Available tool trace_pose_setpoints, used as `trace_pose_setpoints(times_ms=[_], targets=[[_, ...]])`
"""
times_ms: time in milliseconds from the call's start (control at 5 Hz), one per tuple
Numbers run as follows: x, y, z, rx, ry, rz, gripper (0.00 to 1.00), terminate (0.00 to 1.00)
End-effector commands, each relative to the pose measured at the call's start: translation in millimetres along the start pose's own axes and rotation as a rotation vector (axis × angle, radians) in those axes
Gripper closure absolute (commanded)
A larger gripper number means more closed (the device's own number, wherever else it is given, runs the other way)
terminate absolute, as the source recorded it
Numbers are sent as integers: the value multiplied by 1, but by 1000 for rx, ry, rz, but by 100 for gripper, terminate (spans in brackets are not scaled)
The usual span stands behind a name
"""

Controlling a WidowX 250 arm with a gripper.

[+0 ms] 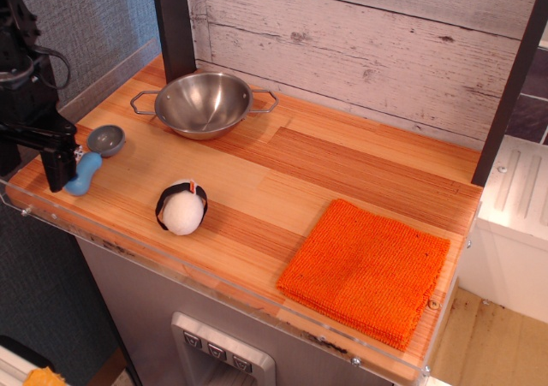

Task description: Move the spoon near to orange cloth

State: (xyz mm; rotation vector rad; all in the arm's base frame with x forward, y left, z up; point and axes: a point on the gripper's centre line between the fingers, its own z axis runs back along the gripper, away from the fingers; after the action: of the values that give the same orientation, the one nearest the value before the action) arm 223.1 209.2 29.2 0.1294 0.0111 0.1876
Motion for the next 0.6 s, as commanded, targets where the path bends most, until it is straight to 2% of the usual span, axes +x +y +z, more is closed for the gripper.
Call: trace_pose_setpoints(times_ms=[0,200,400], targets=[[14,-13,22,9,-68,16,0,0],[15,-14,36,27,-87,30,0,0],[18,-17,35,24,-83,23,0,0]])
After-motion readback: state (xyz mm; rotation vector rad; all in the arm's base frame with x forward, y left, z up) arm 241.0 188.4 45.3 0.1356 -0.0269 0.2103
